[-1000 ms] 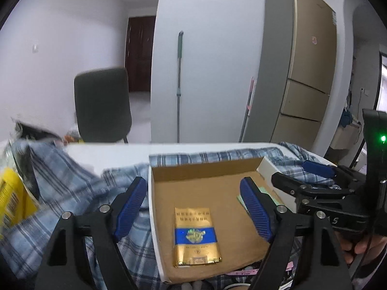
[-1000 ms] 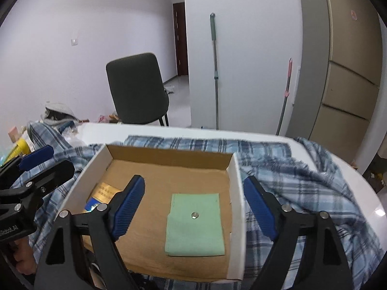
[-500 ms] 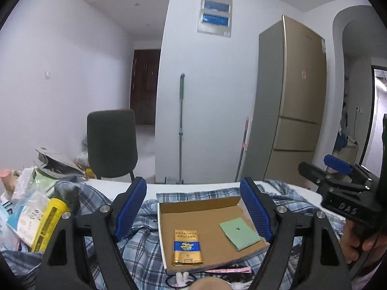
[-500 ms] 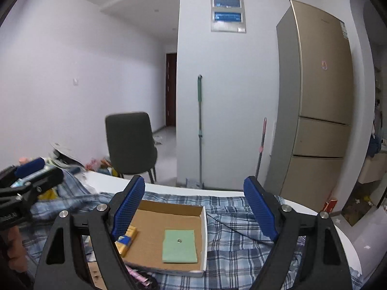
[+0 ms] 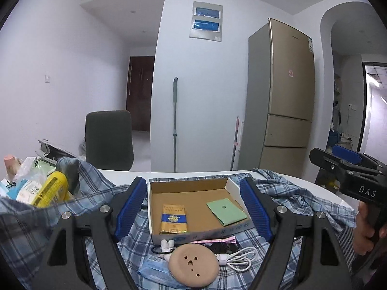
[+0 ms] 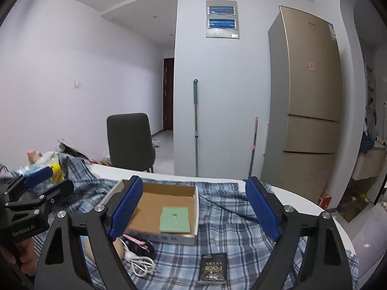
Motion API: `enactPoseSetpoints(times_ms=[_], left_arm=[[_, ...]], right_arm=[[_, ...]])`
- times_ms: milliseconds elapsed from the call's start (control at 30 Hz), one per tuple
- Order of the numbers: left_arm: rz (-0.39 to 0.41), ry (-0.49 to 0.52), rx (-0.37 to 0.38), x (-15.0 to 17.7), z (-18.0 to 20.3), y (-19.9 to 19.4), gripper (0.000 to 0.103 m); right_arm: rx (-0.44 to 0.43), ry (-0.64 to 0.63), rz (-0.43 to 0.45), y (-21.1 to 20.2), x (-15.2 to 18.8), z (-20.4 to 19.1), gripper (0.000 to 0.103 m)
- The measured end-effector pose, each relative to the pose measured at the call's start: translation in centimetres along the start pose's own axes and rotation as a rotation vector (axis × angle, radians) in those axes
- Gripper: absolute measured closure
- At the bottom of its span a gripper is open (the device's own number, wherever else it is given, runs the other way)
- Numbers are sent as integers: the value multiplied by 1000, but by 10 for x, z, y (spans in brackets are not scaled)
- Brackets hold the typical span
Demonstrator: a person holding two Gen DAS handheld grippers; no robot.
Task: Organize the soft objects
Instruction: 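Move the right tool toward the black Face tissue pack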
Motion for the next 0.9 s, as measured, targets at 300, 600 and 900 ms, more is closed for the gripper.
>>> enactPoseSetpoints(times_ms=[300,600,900], left_arm=[[37,24,-23,28,2,4,0],[1,49,-17,40,4,11,0],[-83,20,-38,44,-5,25,0]], right_arm=[[13,28,-7,8,37,10,2],[76,5,-31,17,53,16,0],[157,2,-209,37,64,26,8]])
Point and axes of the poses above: each gripper's, at about its wrist camera, not at the fingertips, and y roughly the way its jaws point, z to its right, x to its underside, the point moved 4 cm from there along y, roughly the way its jaws point, and after that the axes turned 4 degrees about -y, right-handed, at the moved point
